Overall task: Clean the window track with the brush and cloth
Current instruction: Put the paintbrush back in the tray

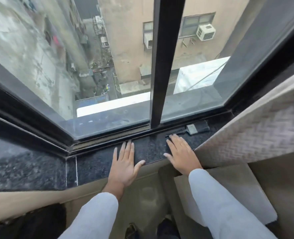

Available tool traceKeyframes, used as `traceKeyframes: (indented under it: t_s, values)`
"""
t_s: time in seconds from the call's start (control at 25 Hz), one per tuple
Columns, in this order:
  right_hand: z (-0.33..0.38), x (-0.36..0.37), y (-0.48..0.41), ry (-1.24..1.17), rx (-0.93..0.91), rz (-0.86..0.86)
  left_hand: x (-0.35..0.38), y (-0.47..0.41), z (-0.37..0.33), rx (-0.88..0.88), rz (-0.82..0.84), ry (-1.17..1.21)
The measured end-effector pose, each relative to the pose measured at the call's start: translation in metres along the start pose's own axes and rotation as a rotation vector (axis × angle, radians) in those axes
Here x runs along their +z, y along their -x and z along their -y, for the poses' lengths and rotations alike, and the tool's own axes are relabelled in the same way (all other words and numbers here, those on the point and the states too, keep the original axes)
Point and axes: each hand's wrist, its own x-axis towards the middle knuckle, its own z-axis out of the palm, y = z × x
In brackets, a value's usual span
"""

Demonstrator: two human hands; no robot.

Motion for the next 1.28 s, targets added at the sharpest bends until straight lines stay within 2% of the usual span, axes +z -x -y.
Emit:
traceKeyframes:
  t_s: [0.08,0.2,0.32,0.44,0.6,0.72,0.8,0.92,1.0,1.16,1.28]
  values:
    - [-0.017,-0.006,-0.022,0.080,0.069,-0.061,0.004,-0.001,0.000,-0.004,0.000,-0.007]
    - [-0.034,-0.018,-0.047,0.199,0.109,-0.015,0.006,-0.002,0.002,0.001,-0.002,-0.013]
    - [-0.023,-0.024,-0.056,0.212,-0.003,-0.051,0.006,-0.002,0.002,-0.003,-0.016,-0.005]
    - [0.019,-0.025,-0.046,0.148,-0.178,-0.126,0.006,0.000,0.002,0.011,-0.024,0.032]
    - [0.064,-0.002,0.017,-0.024,-0.295,-0.267,0.005,-0.001,0.004,0.016,-0.012,0.028]
    - [0.044,0.020,0.088,-0.032,-0.134,-0.244,0.004,-0.001,0.003,0.018,-0.014,0.062]
    - [0.012,0.028,0.126,-0.031,0.073,-0.149,0.006,-0.002,0.003,0.019,-0.026,0.065]
    - [-0.045,0.042,0.168,-0.020,0.444,0.104,0.009,-0.004,0.004,0.012,-0.047,0.064]
    - [-0.076,0.054,0.184,0.000,0.593,0.195,0.013,-0.004,0.004,0.013,-0.047,0.043]
    - [-0.106,0.082,0.188,-0.040,0.757,0.243,0.013,-0.005,0.004,0.013,-0.037,0.021]
    - [-0.115,0.105,0.193,-0.089,0.782,0.204,0.010,-0.003,0.000,0.002,-0.015,-0.024]
